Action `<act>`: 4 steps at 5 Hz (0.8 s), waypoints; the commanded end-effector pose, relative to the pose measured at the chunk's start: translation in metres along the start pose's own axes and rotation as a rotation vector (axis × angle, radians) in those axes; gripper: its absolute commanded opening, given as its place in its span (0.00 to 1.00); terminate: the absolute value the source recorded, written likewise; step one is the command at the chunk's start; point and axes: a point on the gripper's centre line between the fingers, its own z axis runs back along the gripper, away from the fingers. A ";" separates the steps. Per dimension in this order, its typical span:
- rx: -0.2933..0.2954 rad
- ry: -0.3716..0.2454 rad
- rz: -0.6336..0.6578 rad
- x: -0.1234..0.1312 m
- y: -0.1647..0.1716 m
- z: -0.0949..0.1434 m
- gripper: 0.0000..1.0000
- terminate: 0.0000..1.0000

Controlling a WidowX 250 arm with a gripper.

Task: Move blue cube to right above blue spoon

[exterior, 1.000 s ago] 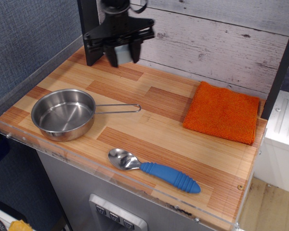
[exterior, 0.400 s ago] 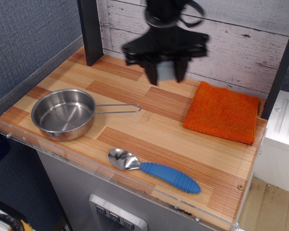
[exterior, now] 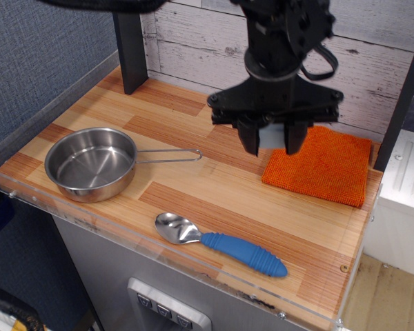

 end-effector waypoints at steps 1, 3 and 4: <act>-0.020 0.035 -0.092 -0.020 -0.016 -0.020 0.00 0.00; -0.019 0.103 -0.163 -0.047 -0.023 -0.042 0.00 0.00; -0.019 0.136 -0.192 -0.057 -0.025 -0.050 0.00 0.00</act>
